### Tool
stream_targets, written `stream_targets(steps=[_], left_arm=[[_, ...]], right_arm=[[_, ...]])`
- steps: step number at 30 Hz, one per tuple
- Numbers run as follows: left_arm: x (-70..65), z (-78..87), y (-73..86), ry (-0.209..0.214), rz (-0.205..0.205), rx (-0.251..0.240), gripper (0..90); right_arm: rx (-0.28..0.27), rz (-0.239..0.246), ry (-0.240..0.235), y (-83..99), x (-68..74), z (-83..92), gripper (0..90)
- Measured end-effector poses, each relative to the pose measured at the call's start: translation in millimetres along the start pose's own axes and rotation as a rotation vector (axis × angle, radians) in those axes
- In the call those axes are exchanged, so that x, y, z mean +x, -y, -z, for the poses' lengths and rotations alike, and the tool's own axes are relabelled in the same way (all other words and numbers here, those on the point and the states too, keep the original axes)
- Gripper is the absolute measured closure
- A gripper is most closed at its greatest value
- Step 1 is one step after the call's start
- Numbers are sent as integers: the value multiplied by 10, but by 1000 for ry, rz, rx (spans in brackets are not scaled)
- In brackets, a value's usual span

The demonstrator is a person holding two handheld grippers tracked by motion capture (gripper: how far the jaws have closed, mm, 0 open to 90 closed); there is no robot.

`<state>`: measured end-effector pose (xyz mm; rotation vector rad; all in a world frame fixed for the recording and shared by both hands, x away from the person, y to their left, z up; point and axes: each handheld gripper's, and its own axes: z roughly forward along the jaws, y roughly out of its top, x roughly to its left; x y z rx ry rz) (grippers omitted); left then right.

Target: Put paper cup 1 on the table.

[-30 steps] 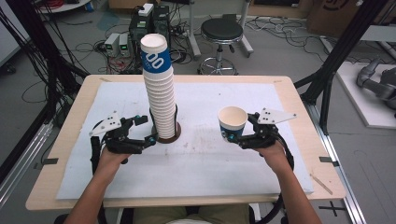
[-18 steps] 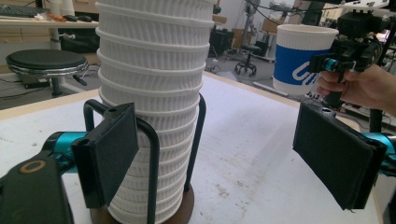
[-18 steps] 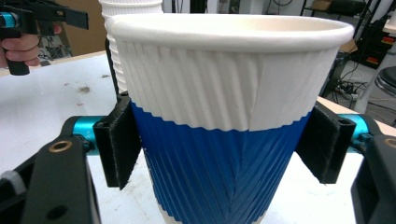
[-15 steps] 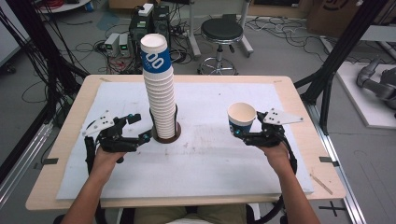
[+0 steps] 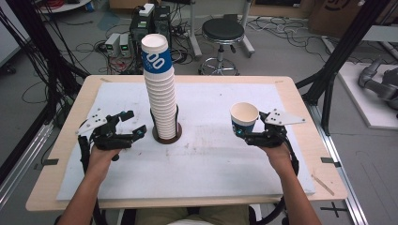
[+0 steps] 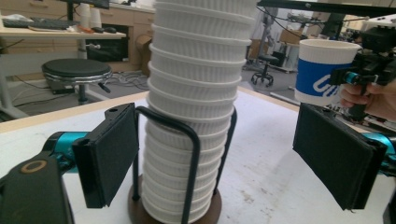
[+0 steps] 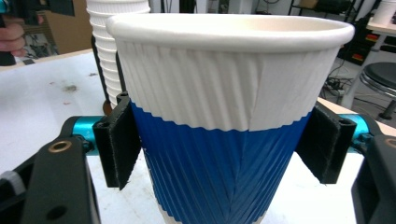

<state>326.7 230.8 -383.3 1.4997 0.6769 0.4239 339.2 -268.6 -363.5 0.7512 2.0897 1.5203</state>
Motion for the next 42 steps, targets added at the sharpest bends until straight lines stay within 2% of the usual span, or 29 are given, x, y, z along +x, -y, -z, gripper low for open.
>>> stream_targets(steps=[6,11,14,17,22,24,27,30,33,37,41,42], left_arm=[[48,45,-13,-37,-15,-8,143],[57,45,-6,-47,-23,1,143],[60,40,-1,-44,-21,16,143],[56,41,-3,-45,-17,14,143],[59,46,3,-51,-9,22,143],[64,45,12,-50,-1,26,143],[62,37,24,-49,4,35,143],[55,27,30,-44,6,39,144],[59,27,37,-42,7,47,144],[63,31,45,-44,10,49,144],[63,38,43,-46,6,48,147],[63,38,43,-47,7,48,148]], right_arm=[[-5,-11,67,16,-79,4,245],[-1,-56,126,76,-243,-68,245],[12,-68,152,116,-315,-126,245],[1,-104,167,155,-411,-203,244],[37,-137,231,260,-542,-335,239],[45,-171,236,310,-596,-381,239],[87,-179,262,379,-649,-457,238],[116,-178,273,439,-677,-515,235],[132,-176,263,482,-686,-570,234],[150,-209,250,544,-704,-607,230],[184,-212,254,640,-714,-627,223],[176,-212,254,658,-713,-620,223]])
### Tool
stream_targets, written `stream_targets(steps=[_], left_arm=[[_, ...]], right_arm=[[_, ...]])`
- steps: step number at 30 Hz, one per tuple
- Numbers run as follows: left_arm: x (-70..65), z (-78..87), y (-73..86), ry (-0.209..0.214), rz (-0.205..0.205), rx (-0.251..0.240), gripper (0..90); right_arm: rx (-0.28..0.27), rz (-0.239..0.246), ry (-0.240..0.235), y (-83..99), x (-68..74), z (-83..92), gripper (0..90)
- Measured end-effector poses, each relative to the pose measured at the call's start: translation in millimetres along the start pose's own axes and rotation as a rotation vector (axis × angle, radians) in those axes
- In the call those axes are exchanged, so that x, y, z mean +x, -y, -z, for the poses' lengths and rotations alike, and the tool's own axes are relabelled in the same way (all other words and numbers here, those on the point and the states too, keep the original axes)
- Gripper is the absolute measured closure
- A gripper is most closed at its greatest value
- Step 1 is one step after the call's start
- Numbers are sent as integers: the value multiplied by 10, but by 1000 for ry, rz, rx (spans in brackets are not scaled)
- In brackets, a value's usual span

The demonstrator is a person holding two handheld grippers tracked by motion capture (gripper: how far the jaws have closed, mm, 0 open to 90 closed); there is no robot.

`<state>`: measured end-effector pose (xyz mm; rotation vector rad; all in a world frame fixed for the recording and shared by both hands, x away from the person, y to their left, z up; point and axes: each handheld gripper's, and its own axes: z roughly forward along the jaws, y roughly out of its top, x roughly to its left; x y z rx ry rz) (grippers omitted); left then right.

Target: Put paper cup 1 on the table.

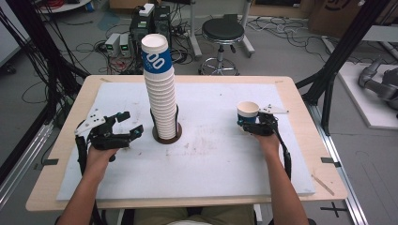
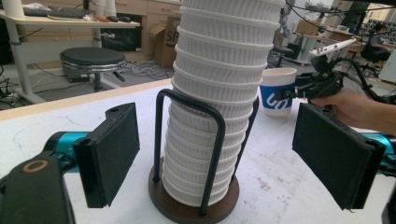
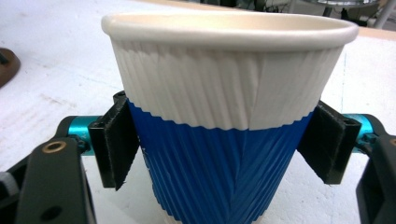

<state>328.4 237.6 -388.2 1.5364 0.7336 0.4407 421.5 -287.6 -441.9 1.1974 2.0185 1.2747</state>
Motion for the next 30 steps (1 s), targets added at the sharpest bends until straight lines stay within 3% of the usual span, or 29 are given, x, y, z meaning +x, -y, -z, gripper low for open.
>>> stream_targets(steps=[4,9,12,18,30], left_arm=[[2,-1,2,1,4,4,147],[2,-4,7,3,4,9,148],[2,1,7,3,3,10,150],[10,-1,15,2,6,18,150],[21,6,15,7,18,6,149]], right_arm=[[6,-4,-8,24,-16,30,218],[51,51,3,51,25,39,215],[67,17,-11,59,9,57,189],[86,4,-30,87,-30,111,188],[124,34,-39,119,-52,408,189]])
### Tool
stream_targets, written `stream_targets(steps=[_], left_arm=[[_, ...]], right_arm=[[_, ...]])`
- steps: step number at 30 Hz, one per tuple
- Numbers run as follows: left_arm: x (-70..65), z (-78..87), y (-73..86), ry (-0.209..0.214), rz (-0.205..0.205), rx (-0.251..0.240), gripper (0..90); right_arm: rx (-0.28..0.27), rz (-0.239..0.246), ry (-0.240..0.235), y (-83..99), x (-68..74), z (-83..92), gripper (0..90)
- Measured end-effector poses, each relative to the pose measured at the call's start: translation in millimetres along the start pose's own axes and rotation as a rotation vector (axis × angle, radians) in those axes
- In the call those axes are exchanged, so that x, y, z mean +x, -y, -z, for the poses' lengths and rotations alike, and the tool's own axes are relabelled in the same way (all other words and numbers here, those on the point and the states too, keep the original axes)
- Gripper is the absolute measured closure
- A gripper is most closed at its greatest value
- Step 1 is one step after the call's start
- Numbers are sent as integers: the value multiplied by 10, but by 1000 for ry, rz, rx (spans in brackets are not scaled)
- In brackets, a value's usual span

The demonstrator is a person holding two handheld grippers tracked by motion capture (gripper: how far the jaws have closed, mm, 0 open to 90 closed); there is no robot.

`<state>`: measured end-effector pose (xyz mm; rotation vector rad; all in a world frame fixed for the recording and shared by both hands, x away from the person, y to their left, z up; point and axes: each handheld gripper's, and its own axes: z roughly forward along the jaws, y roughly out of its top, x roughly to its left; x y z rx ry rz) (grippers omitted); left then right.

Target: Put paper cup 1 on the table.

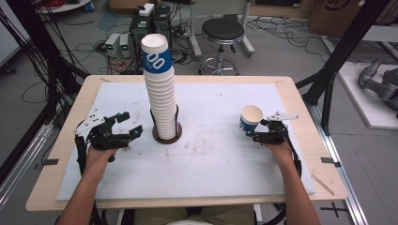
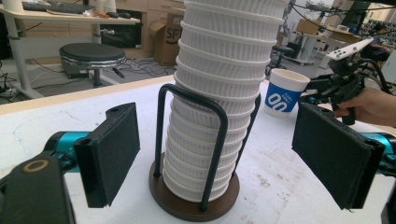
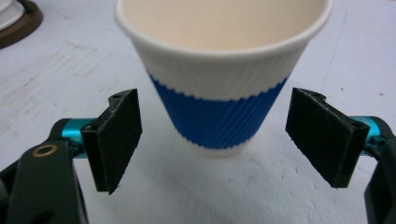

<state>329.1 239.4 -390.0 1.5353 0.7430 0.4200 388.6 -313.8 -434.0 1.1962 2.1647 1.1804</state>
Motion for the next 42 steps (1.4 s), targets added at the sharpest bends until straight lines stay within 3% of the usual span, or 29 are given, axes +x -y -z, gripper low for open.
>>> stream_targets(steps=[4,9,16,20,31,36,42], left_arm=[[-6,7,-6,9,8,-16,148],[-37,-1,-27,28,-10,-37,148],[-85,-51,-52,43,-25,-38,147],[-107,-63,-63,48,-27,-41,146],[-113,-33,-72,32,-21,-42,146],[-111,-41,-74,40,-27,-42,146],[-128,1,-125,28,-28,-61,146]], right_arm=[[1,-13,4,35,1,157,189],[-66,-23,-28,60,58,387,189],[-165,51,-48,-34,289,694,189],[-221,70,-72,-100,399,818,189],[-250,83,-85,-169,465,857,190],[-238,118,-89,-220,561,866,191],[-257,133,-125,-314,641,880,190]])
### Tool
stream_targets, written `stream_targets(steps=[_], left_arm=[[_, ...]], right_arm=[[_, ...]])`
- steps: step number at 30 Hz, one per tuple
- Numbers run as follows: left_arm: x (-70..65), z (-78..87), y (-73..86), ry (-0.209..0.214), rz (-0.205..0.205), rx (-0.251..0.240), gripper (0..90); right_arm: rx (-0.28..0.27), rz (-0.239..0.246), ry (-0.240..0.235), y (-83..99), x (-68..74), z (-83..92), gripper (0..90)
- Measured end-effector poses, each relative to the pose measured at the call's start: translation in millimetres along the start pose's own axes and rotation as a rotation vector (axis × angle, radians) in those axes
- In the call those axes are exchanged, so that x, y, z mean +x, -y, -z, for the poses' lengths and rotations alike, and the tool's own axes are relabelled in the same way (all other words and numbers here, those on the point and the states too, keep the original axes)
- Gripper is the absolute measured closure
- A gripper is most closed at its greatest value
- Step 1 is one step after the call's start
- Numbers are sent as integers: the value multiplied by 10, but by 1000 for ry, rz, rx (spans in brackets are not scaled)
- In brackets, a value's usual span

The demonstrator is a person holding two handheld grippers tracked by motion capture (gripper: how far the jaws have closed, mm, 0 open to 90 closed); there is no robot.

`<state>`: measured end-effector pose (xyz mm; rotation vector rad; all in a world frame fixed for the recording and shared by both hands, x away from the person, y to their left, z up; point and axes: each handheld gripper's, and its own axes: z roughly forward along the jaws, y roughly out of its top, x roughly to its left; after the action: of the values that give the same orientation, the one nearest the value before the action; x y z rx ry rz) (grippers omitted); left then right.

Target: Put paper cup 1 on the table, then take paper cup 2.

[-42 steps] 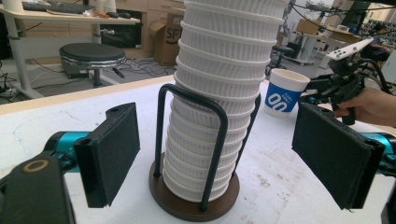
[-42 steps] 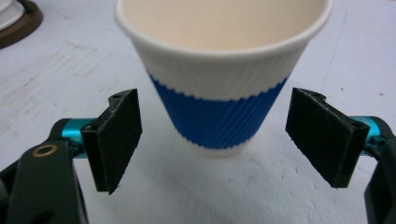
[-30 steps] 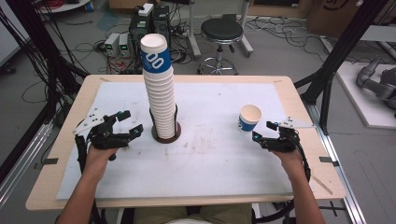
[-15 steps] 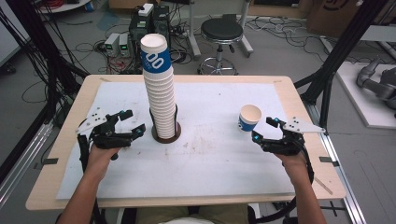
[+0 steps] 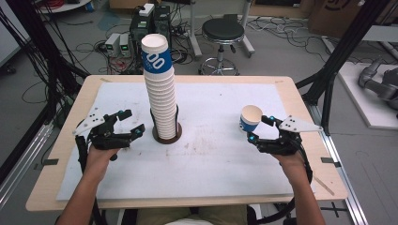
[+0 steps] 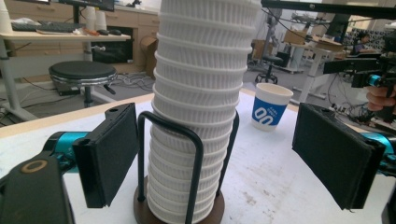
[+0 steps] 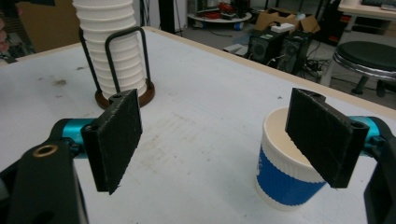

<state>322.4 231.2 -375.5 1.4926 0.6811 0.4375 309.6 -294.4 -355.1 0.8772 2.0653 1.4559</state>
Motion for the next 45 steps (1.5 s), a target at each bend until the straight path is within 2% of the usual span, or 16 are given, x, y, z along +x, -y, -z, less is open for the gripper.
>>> stream_targets(steps=[8,18,22,26,30,36,45], left_arm=[[-32,7,-66,2,0,-10,146],[-124,14,-233,42,-13,-36,146],[-149,8,-308,50,-23,-32,146],[-161,8,-311,44,-22,-25,147],[-166,-7,-336,44,-16,-34,146],[-182,-63,-499,64,-29,-70,147],[-186,-114,-495,66,-27,-39,146]], right_arm=[[15,19,-43,-43,75,-50,190],[28,22,-63,-52,114,-81,190],[26,30,-75,-77,121,-98,190],[25,30,-99,-121,130,-145,190],[25,44,-123,-225,150,-209,190],[32,61,-171,-440,168,-323,190],[7,80,-230,-746,208,-490,190]])
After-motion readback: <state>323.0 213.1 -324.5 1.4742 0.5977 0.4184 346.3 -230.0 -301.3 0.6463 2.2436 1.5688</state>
